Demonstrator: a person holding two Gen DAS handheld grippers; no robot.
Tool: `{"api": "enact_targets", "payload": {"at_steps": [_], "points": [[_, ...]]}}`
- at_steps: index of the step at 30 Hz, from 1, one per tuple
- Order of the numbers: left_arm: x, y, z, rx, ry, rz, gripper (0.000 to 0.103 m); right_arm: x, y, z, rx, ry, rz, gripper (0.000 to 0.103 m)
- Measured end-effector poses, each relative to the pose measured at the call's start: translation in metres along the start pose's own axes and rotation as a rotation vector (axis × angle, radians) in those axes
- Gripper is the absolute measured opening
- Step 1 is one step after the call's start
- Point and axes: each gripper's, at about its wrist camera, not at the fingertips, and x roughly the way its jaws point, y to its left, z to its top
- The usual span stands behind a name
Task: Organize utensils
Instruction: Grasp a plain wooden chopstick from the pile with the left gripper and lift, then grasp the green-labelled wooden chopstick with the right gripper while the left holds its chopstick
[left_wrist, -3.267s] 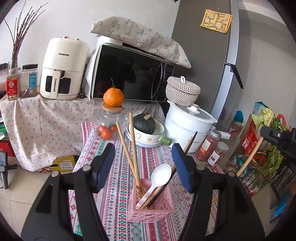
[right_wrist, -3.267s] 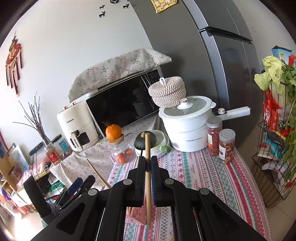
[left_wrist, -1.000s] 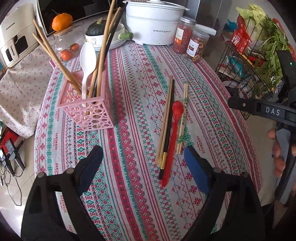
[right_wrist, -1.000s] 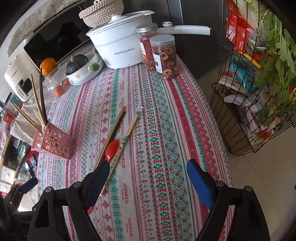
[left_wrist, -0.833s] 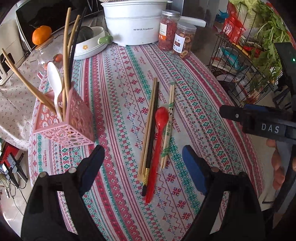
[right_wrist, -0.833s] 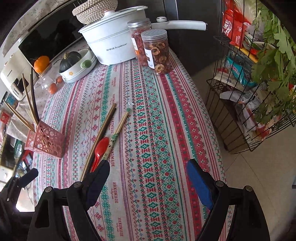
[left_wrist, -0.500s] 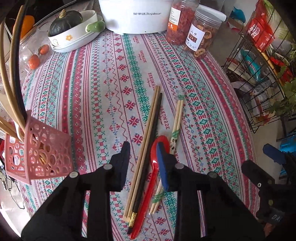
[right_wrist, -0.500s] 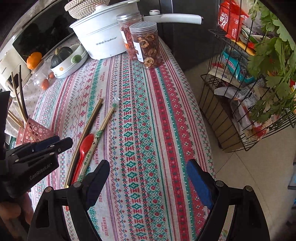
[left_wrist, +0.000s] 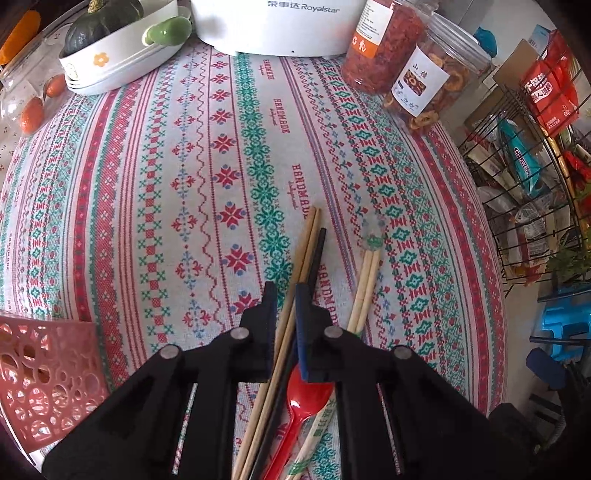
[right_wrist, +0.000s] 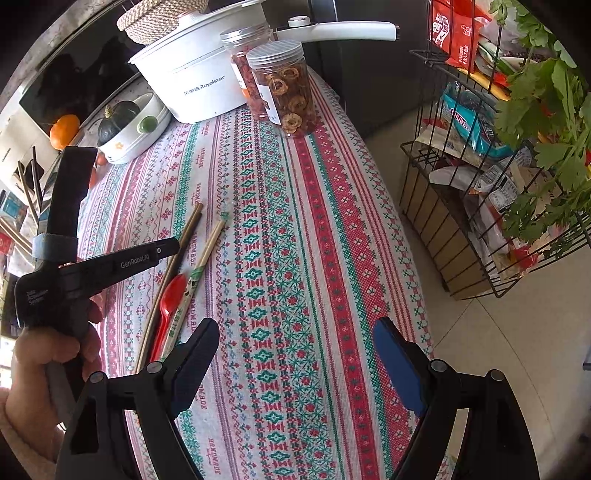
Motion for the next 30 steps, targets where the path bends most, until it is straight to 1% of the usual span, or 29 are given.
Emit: {"api": "enact_targets", "payload": {"at_steps": [4,6,8,10,13,17,22,24,26,27,30], "points": [[0.006,-0.009,-0.003,0.042,0.015,0.030,0.012,0.003,0.000,0.002,0.002,0.008,0.004,0.086],[0.008,-0.016,-0.002,0.065,0.003,0.070,0.012,0.004,0.000,0.003,0.005,0.011,0.003,0.086],[0.012,-0.024,0.001,0.081,-0.003,0.095,0.012,0.006,0.000,0.003,0.008,0.015,0.004,0.086],[0.014,-0.028,0.005,0.082,-0.011,0.104,0.012,0.008,0.000,0.003,0.010,0.022,0.006,0.086],[0.013,-0.032,0.001,0.101,-0.009,0.109,0.011,0.013,0.001,0.003,0.013,0.035,0.000,0.086],[-0.021,-0.030,-0.028,0.155,-0.062,0.072,0.010,0.018,0.003,0.006,0.025,0.039,-0.010,0.086],[-0.081,-0.016,-0.066,0.212,-0.172,0.016,0.006,0.025,0.012,0.008,0.021,0.043,-0.016,0.086],[-0.104,-0.004,-0.078,0.216,-0.214,-0.012,0.006,0.030,0.016,0.009,0.027,0.053,-0.004,0.086],[-0.119,0.011,-0.088,0.207,-0.250,-0.045,0.006,0.035,0.021,0.010,0.036,0.059,0.012,0.086],[-0.125,0.022,-0.092,0.199,-0.264,-0.062,0.005,0.037,0.023,0.011,0.042,0.058,0.017,0.086],[-0.147,0.037,-0.110,0.171,-0.296,-0.108,0.005,0.042,0.030,0.014,0.052,0.049,0.029,0.086]]}}
